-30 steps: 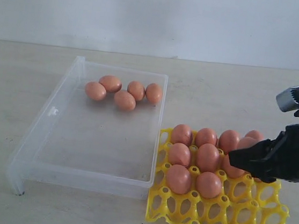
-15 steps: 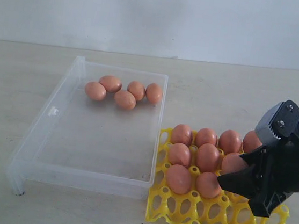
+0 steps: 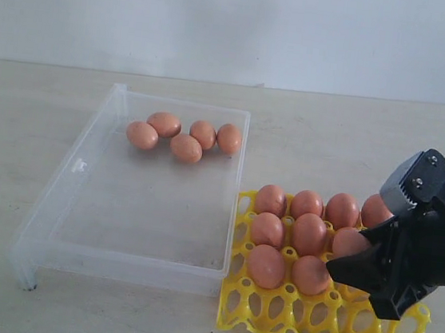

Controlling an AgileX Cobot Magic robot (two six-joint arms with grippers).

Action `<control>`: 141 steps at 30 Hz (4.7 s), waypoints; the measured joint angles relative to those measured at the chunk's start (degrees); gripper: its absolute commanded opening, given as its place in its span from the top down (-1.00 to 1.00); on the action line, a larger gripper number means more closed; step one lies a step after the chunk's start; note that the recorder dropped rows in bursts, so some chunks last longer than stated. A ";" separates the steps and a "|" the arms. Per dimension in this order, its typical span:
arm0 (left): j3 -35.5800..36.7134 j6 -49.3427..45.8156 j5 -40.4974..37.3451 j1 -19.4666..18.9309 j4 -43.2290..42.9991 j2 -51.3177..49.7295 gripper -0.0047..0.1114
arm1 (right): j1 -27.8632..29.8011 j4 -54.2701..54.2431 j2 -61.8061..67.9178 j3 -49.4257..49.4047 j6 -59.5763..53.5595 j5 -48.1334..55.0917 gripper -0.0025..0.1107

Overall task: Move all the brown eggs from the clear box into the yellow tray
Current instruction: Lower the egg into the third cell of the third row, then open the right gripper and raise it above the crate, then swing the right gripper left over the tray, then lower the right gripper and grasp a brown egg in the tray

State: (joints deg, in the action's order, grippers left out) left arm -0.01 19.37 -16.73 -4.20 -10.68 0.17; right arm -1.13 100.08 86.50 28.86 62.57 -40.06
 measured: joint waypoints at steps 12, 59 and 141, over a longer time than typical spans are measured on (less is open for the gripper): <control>0.00 0.00 0.00 0.00 0.00 0.00 0.99 | 0.00 -2.85 0.03 0.00 0.46 1.40 0.05; 0.00 0.00 0.00 0.00 0.00 0.00 0.99 | -0.39 -13.24 -2.97 4.80 5.27 -9.11 0.96; 0.00 0.00 0.00 0.00 0.00 0.00 0.99 | -39.76 -82.74 50.14 80.03 -61.97 75.01 -0.34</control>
State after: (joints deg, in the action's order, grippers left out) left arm -0.01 19.37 -16.73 -4.20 -10.68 0.17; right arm -40.89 17.34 136.65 108.89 0.60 34.95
